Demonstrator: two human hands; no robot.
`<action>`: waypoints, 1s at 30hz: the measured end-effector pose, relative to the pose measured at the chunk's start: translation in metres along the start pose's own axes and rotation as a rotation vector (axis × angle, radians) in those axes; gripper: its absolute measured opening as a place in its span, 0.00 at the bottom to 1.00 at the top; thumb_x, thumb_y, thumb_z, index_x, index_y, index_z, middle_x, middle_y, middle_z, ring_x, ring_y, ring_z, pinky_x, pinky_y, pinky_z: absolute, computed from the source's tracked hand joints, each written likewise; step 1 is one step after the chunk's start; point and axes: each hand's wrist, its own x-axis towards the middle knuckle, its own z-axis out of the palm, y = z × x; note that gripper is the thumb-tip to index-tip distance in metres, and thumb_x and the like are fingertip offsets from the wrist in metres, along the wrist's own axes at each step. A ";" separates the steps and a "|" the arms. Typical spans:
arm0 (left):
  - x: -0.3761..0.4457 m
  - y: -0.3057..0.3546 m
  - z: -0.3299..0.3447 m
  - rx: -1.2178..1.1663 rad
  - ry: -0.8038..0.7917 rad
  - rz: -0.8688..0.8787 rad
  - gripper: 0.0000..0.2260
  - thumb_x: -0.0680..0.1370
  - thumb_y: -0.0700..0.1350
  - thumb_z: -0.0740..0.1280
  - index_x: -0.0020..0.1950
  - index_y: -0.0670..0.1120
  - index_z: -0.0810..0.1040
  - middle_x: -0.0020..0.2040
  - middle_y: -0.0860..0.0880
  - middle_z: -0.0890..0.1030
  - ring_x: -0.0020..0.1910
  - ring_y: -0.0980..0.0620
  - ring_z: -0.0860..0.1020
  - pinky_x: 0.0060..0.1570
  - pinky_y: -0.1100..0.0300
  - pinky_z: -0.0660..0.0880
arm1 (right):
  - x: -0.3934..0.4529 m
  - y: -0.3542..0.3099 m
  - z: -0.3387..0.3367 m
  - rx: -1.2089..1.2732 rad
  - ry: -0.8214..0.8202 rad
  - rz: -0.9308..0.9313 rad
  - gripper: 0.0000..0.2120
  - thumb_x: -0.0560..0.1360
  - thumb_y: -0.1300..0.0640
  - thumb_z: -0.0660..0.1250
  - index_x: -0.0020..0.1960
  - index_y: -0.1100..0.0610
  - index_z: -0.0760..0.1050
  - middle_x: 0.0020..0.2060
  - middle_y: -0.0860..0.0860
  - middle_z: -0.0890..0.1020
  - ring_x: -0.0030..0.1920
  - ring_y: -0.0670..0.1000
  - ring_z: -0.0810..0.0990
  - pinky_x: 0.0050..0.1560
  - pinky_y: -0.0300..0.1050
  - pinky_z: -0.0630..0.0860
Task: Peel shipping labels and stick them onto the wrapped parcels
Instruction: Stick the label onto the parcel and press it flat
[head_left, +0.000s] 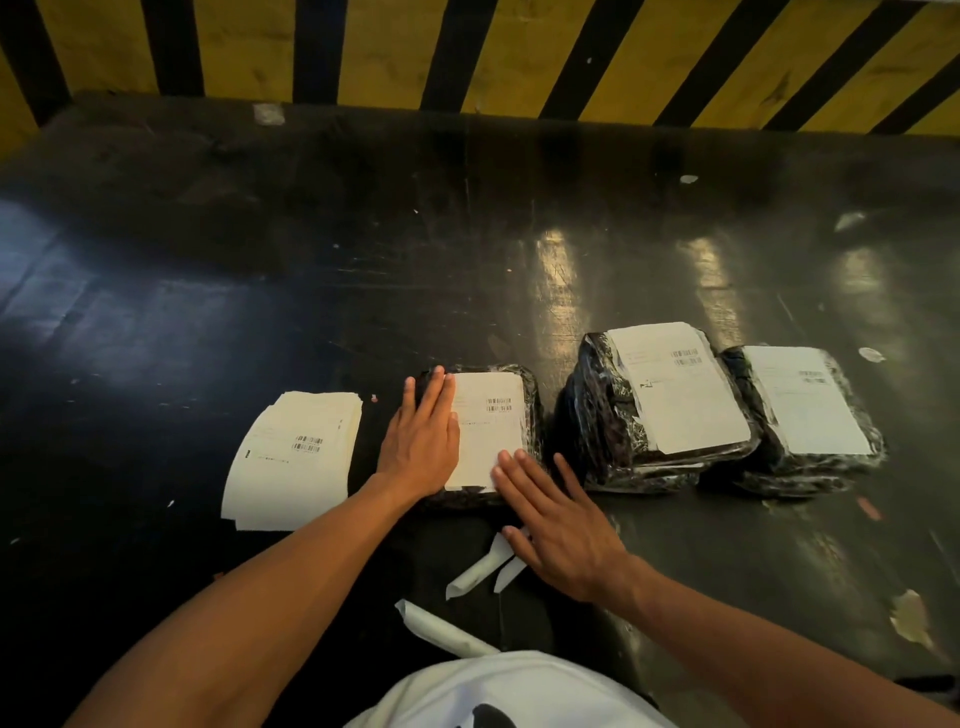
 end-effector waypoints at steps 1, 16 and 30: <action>0.000 0.000 0.000 0.002 -0.007 0.001 0.27 0.84 0.52 0.49 0.80 0.50 0.42 0.81 0.51 0.40 0.79 0.42 0.39 0.76 0.45 0.53 | -0.003 0.002 0.001 0.038 0.007 0.018 0.30 0.83 0.43 0.47 0.81 0.53 0.46 0.80 0.49 0.47 0.80 0.48 0.42 0.76 0.58 0.46; 0.009 0.033 -0.008 0.155 -0.032 0.141 0.26 0.84 0.53 0.46 0.80 0.49 0.46 0.81 0.52 0.45 0.80 0.50 0.41 0.77 0.41 0.44 | 0.049 0.009 -0.014 0.521 0.020 0.267 0.29 0.85 0.47 0.45 0.80 0.54 0.36 0.77 0.46 0.33 0.76 0.44 0.28 0.79 0.48 0.39; -0.017 0.032 -0.009 0.103 -0.069 0.104 0.27 0.83 0.55 0.46 0.80 0.51 0.41 0.81 0.52 0.40 0.78 0.45 0.33 0.75 0.37 0.39 | 0.047 0.010 -0.006 0.466 0.048 0.237 0.28 0.84 0.47 0.44 0.78 0.54 0.34 0.77 0.48 0.32 0.76 0.45 0.29 0.78 0.48 0.40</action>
